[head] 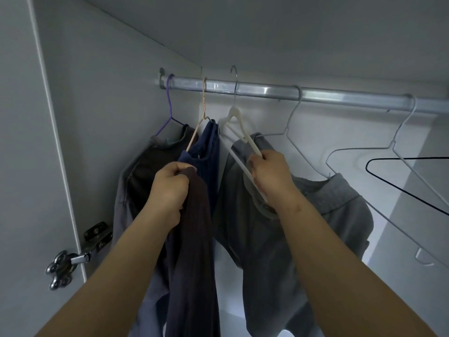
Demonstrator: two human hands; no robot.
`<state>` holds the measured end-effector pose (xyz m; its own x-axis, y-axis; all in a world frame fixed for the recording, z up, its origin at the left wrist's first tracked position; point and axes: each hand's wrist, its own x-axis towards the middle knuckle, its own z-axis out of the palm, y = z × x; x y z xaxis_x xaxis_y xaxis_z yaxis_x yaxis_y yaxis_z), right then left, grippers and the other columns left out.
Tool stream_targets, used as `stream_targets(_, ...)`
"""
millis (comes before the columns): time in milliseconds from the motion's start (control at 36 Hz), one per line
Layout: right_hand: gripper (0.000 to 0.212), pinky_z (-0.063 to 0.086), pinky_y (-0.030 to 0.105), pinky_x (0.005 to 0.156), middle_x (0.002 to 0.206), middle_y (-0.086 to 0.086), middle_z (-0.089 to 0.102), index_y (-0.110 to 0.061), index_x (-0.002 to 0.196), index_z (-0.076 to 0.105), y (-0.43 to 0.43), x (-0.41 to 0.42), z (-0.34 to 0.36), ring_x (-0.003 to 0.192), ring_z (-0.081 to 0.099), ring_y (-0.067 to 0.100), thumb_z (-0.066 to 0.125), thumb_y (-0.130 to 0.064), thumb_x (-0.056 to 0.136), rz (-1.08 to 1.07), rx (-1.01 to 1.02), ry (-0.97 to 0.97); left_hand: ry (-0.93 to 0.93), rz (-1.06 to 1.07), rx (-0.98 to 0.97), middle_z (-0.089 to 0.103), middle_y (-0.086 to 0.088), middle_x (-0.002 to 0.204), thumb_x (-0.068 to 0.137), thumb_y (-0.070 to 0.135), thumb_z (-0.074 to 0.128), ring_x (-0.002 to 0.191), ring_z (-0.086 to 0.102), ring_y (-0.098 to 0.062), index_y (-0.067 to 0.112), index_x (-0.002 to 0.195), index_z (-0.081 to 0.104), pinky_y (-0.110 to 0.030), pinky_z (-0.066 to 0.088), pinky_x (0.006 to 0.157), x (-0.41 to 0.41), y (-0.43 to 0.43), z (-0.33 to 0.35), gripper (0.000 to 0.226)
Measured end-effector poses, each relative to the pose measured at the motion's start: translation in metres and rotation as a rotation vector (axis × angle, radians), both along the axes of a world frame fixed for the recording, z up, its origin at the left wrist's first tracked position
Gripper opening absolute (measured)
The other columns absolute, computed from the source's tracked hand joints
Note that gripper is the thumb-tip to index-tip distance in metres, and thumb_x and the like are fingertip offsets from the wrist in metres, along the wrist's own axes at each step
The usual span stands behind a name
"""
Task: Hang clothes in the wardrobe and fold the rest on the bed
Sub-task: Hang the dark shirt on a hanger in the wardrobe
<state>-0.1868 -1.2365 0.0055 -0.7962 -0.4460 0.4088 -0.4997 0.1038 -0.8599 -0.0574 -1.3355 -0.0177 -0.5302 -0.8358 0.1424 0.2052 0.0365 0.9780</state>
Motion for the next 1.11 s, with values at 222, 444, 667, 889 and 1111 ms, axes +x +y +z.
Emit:
stream_targets(222,0.033,0.033,0.011,0.041,0.057,0.001,0.045,-0.012,0.066,0.043,0.054,0.009,-0.022,0.048,0.041,0.008,0.045,-0.017,0.098,0.001,-0.059,0.076,0.028,-0.027,0.071,0.060,-0.010,0.086,0.094,0.001,0.046,0.078,0.057,-0.022,0.016,0.083,0.061,-0.031,0.050,0.063,0.005,0.037,-0.020,0.024)
stream_targets(444,0.031,0.039,0.011,0.049,0.052,-0.008,0.047,-0.022,0.067,0.051,0.150,0.027,-0.074,0.050,0.046,0.004,0.048,-0.025,0.097,-0.008,0.021,0.040,-0.047,-0.077,0.156,0.058,-0.008,0.077,0.095,-0.001,0.041,0.067,0.055,-0.017,0.016,0.084,0.060,-0.022,0.051,0.048,0.006,0.094,-0.040,0.028)
stream_targets(667,0.023,0.040,0.006,0.045,0.043,-0.015,0.051,-0.019,0.069,0.063,0.234,0.046,-0.121,0.042,0.049,-0.002,0.057,-0.023,0.091,-0.053,0.070,-0.148,-0.093,-0.137,0.233,0.057,-0.008,0.080,0.095,-0.004,0.034,0.067,0.055,-0.017,0.013,0.095,0.060,-0.018,0.050,0.043,0.005,0.144,-0.053,0.031)
stream_targets(889,0.019,0.040,0.006,0.045,0.049,-0.017,0.058,-0.026,0.073,0.066,0.295,0.066,-0.144,0.044,0.050,-0.002,0.060,-0.019,0.089,-0.021,0.117,-0.259,-0.084,-0.302,0.532,0.060,-0.006,0.079,0.096,0.012,0.049,0.070,0.057,-0.017,0.011,0.086,0.061,-0.029,0.052,0.062,0.008,0.179,-0.066,0.016)
stream_targets(1111,0.019,0.046,0.012,0.061,0.063,-0.013,0.063,-0.024,0.076,0.068,0.334,0.084,-0.167,0.068,0.059,0.007,0.059,-0.014,0.090,0.043,0.221,-0.346,-0.008,-0.369,0.593,0.059,-0.002,0.063,0.094,0.014,0.052,0.048,0.059,-0.010,0.011,0.089,0.061,-0.020,0.052,0.047,0.023,0.216,-0.078,0.011)
